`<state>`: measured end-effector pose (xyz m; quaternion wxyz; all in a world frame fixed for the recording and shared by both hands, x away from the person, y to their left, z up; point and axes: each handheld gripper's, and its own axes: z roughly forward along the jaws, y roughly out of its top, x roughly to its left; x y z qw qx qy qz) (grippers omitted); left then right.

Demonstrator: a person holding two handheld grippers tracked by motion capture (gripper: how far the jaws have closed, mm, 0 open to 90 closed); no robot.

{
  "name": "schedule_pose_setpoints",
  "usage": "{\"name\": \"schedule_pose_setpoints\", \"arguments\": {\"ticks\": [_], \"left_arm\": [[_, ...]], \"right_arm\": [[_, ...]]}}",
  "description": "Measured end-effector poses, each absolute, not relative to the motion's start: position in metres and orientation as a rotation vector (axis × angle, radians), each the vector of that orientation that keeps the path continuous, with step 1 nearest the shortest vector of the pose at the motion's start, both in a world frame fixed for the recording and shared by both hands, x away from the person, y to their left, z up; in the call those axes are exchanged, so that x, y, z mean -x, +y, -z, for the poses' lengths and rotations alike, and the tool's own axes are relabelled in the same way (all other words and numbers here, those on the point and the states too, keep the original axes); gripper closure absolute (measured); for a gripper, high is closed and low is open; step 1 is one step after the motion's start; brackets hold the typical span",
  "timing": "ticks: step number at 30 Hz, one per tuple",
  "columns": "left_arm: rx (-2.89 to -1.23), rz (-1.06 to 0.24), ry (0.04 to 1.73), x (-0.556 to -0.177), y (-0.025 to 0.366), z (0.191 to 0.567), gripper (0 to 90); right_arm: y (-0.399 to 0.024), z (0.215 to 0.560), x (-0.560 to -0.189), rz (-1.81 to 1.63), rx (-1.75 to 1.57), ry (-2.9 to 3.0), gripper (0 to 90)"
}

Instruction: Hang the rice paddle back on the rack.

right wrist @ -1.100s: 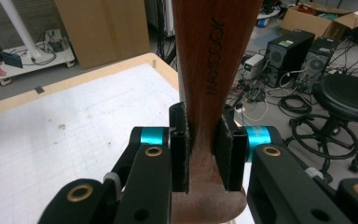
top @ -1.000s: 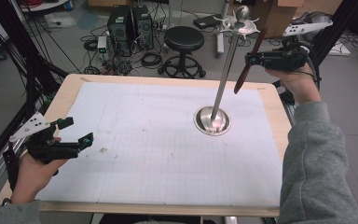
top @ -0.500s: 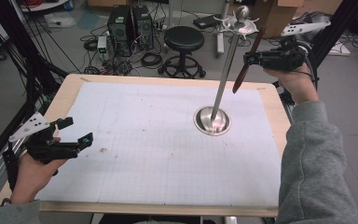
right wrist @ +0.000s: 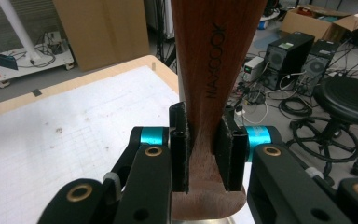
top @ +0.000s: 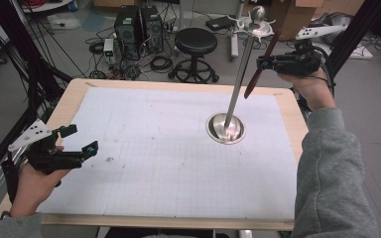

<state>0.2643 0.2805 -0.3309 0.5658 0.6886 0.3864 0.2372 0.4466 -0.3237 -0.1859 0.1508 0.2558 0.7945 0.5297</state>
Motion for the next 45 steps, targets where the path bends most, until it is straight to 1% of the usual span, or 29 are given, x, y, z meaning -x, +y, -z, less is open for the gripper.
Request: {"name": "schedule_pose_setpoints", "arguments": {"ticks": [5, 8, 13, 20, 22, 23, 25, 27, 28, 29, 36, 45], "left_arm": [[-1.619, -0.557, 0.91, -0.264, 0.281, 0.331, 2.3], [-1.62, -0.558, 0.908, -0.264, 0.281, 0.331, 2.2], [-1.624, -0.556, 0.908, -0.265, 0.28, 0.332, 2.3], [-1.619, -0.551, 0.905, -0.269, 0.278, 0.331, 2.2], [-1.62, -0.545, 0.902, -0.272, 0.276, 0.331, 2.3], [-1.619, -0.542, 0.899, -0.273, 0.275, 0.331, 2.3], [-1.627, -0.536, 0.897, -0.275, 0.273, 0.332, 2.3], [-1.63, -0.53, 0.896, -0.277, 0.272, 0.333, 2.2], [-1.634, -0.53, 0.896, -0.278, 0.271, 0.333, 2.3], [-1.63, -0.53, 0.899, -0.279, 0.271, 0.333, 2.2], [-1.628, -0.521, 0.883, -0.287, 0.265, 0.331, 2.3], [-1.65, -0.491, 0.828, -0.3, 0.247, 0.334, 2.2]], "right_arm": [[-0.322, 0.187, -0.446, -1.496, -0.735, 2.249, 75.4], [-0.325, 0.189, -0.444, -1.534, -0.748, 2.204, 68.3], [-0.33, 0.193, -0.442, -1.524, -0.781, 2.177, 51.3], [-0.333, 0.195, -0.435, -1.542, -0.787, 2.121, 33.2], [-0.331, 0.195, -0.431, -1.557, -0.776, 2.118, 24.4], [-0.331, 0.196, -0.43, -1.562, -0.779, 2.107, 18.5], [-0.333, 0.197, -0.427, -1.564, -0.796, 2.095, 11.8], [-0.336, 0.198, -0.426, -1.559, -0.807, 2.08, 7.2], [-0.338, 0.199, -0.425, -1.558, -0.822, 2.074, 2.1], [-0.34, 0.2, -0.425, -1.562, -0.852, 2.067, 0.0], [-0.345, 0.211, -0.415, -1.557, -0.871, 2.045, 0.0], [-0.348, 0.23, -0.389, -1.53, -0.878, 2.063, 0.0]]}}
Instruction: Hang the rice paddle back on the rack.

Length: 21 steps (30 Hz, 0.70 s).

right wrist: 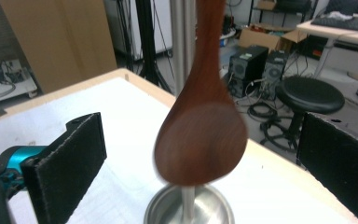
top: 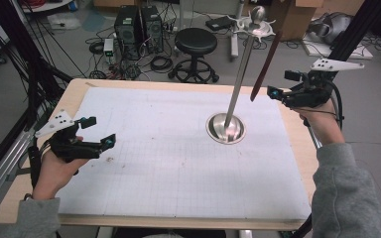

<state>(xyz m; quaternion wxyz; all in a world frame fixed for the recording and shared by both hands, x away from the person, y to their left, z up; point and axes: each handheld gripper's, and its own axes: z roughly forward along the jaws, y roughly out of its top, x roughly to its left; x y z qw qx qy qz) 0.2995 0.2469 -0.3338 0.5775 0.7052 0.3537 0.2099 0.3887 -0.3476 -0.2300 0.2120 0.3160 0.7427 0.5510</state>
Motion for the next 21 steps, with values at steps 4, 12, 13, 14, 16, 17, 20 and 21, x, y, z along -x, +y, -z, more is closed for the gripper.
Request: {"name": "schedule_pose_setpoints", "arguments": {"ticks": [4, 12, 13, 14, 16, 17, 20, 21], "left_arm": [[-1.65, -0.484, 0.817, -0.305, 0.242, 0.332, 2.3], [-1.614, -0.482, 0.815, -0.313, 0.244, 0.329, 2.2], [-1.61, -0.483, 0.815, -0.314, 0.245, 0.329, 2.3], [-1.605, -0.482, 0.816, -0.315, 0.245, 0.329, 2.2], [-1.598, -0.482, 0.82, -0.317, 0.247, 0.33, 2.3], [-1.599, -0.484, 0.823, -0.318, 0.248, 0.331, 2.3], [-1.6, -0.489, 0.819, -0.32, 0.25, 0.333, 2.2], [-1.602, -0.494, 0.822, -0.321, 0.251, 0.334, 2.3]], "right_arm": [[-0.35, 0.238, -0.377, -1.551, -0.89, 2.04, 0.0], [-0.346, 0.255, -0.362, -1.517, -0.892, 2.056, 0.0], [-0.346, 0.258, -0.36, -1.506, -0.895, 2.062, 0.0], [-0.345, 0.26, -0.358, -1.503, -0.895, 2.062, 0.0], [-0.345, 0.267, -0.355, -1.491, -0.921, 2.056, 0.0], [-0.345, 0.269, -0.354, -1.488, -0.923, 2.05, 0.0], [-0.346, 0.28, -0.348, -1.477, -0.95, 2.037, 0.0], [-0.346, 0.283, -0.347, -1.471, -0.959, 2.036, 0.0]]}}
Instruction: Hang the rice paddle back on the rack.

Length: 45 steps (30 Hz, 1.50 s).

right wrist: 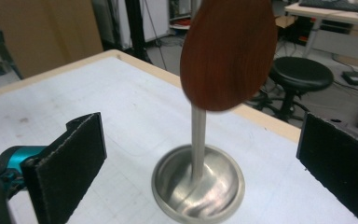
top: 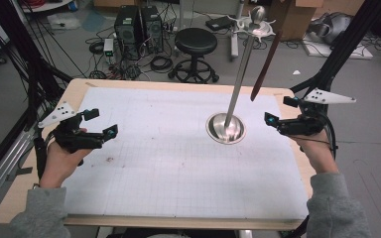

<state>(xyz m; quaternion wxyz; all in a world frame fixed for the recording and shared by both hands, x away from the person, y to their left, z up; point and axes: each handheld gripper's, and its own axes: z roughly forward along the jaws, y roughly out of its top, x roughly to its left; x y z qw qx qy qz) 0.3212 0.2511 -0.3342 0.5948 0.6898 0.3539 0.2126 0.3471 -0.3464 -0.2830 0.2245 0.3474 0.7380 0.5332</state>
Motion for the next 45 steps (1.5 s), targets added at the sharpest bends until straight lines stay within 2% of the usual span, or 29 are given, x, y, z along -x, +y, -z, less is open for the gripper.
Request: {"name": "schedule_pose_setpoints", "arguments": {"ticks": [8, 27, 45], "left_arm": [[-1.598, -0.488, 0.844, -0.324, 0.256, 0.339, 2.2], [-1.609, -0.477, 0.848, -0.324, 0.256, 0.342, 2.2], [-1.614, -0.475, 0.853, -0.322, 0.258, 0.347, 2.2]], "right_arm": [[-0.347, 0.307, -0.331, -1.551, -1.008, 2.003, 0.0], [-0.347, 0.341, -0.296, -1.48, -1.019, 2.022, 0.0], [-0.367, 0.364, -0.283, -1.494, -1.1, 1.955, 0.0]]}}
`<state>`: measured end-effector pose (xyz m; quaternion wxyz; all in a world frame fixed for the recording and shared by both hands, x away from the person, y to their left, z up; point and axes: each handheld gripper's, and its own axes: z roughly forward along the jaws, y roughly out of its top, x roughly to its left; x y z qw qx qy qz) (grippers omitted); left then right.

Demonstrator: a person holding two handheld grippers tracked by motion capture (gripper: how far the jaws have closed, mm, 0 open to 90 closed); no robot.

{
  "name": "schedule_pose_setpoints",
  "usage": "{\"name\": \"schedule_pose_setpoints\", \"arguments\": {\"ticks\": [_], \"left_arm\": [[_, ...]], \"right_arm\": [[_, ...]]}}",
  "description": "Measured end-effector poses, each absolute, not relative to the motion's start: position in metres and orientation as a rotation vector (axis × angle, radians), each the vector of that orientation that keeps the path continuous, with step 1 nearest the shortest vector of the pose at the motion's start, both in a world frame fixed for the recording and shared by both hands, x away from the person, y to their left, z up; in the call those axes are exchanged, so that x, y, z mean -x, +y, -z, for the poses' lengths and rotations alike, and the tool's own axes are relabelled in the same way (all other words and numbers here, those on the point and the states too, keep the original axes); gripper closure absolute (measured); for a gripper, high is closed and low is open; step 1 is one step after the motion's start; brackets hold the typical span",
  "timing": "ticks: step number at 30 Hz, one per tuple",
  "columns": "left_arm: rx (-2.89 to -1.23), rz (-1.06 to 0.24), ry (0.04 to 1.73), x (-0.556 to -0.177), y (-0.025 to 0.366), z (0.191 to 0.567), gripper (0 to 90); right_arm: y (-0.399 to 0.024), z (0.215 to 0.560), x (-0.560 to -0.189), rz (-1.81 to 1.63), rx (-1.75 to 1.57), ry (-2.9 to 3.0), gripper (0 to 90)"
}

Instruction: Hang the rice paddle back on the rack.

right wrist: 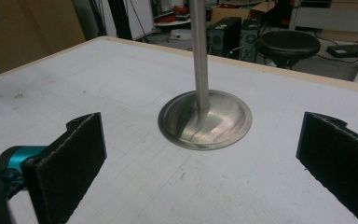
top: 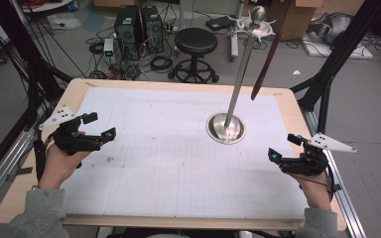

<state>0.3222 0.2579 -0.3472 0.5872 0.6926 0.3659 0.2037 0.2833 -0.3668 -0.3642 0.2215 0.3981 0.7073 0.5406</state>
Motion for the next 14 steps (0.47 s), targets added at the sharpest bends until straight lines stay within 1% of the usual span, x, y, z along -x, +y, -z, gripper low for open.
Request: {"name": "schedule_pose_setpoints", "arguments": {"ticks": [14], "left_arm": [[-1.641, -0.463, 0.825, -0.3198, 0.2503, 0.3529, 2.2]], "right_arm": [[-0.3731, 0.3674, -0.2846, -1.537, -1.098, 1.924, 0.1]]}}
